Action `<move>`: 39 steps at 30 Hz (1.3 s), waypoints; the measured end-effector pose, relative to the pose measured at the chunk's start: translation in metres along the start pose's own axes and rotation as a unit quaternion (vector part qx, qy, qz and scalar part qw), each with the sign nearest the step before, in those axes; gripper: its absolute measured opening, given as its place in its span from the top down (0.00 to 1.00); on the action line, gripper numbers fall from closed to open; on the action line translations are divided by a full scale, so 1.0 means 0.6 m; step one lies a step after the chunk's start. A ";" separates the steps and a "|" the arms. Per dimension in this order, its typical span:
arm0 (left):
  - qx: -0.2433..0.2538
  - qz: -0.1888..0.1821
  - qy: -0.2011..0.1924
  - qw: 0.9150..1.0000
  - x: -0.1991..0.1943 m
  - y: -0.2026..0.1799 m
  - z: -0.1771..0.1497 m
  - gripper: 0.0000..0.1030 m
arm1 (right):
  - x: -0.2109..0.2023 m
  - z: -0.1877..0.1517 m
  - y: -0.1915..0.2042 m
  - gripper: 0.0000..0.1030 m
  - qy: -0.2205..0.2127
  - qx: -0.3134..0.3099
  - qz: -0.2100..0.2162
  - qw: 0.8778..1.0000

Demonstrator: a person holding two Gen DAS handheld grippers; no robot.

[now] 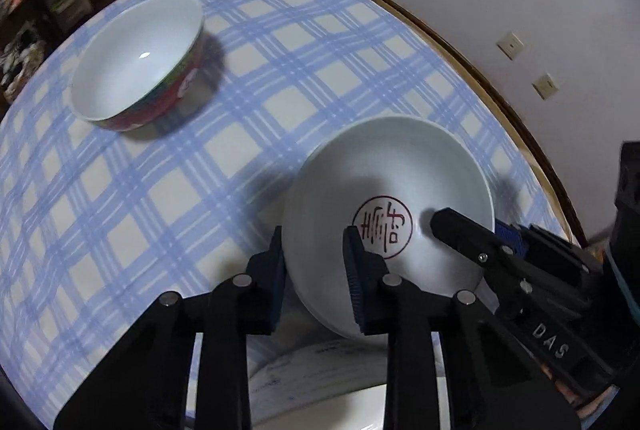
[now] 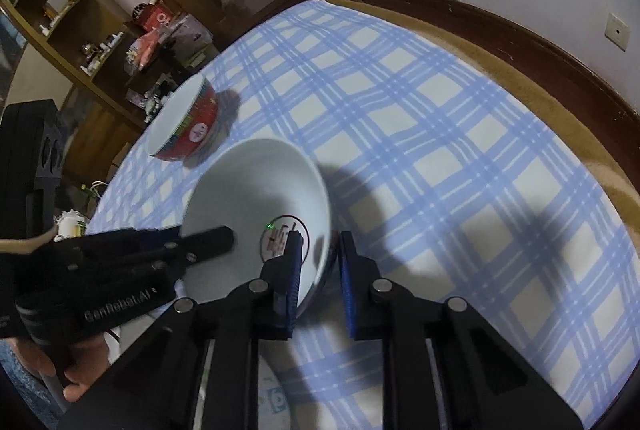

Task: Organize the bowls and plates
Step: 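Close the left tool on the bowl rim while the right tool grips the opposite rim, then carry the character-print bowl with both tools over the large white bowl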

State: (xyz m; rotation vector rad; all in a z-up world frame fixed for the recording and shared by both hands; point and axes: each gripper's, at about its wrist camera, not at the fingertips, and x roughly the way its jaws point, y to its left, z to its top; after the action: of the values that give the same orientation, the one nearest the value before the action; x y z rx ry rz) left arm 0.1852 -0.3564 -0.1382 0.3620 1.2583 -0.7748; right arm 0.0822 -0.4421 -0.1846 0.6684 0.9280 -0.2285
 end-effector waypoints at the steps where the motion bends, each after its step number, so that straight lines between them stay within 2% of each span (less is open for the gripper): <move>1: -0.006 0.001 -0.002 1.000 -0.002 -0.001 0.000 0.74 | -0.001 0.000 0.002 0.82 -0.001 -0.002 -0.002 1.000; 6: -0.033 -0.022 0.002 0.999 -0.018 0.010 -0.003 0.75 | -0.005 -0.004 0.000 0.84 0.000 0.003 0.000 1.000; 16: -0.034 -0.006 -0.043 0.998 -0.110 -0.001 -0.015 0.75 | -0.072 0.008 0.037 0.85 -0.041 -0.013 0.021 0.999; 21: -0.033 -0.001 -0.062 0.998 -0.162 -0.007 -0.031 0.75 | -0.119 -0.004 0.065 0.85 -0.059 -0.029 0.029 0.997; 31: -0.037 0.006 -0.075 0.996 -0.220 -0.016 -0.119 0.75 | -0.189 -0.061 0.108 0.85 -0.067 -0.077 0.026 0.994; 36: -0.056 0.010 -0.081 0.995 -0.221 -0.017 -0.164 0.75 | -0.204 -0.091 0.117 0.85 -0.067 -0.083 0.025 0.994; 39: -0.070 0.012 -0.072 0.995 -0.210 -0.015 -0.185 0.75 | -0.207 -0.110 0.120 0.85 -0.067 -0.085 0.021 0.994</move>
State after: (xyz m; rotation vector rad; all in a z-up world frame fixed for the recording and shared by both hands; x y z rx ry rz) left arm 0.0869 -0.2512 -0.0509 0.2040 1.1639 -0.6751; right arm -0.0022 -0.3570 -0.0817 0.5089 0.7940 -0.1538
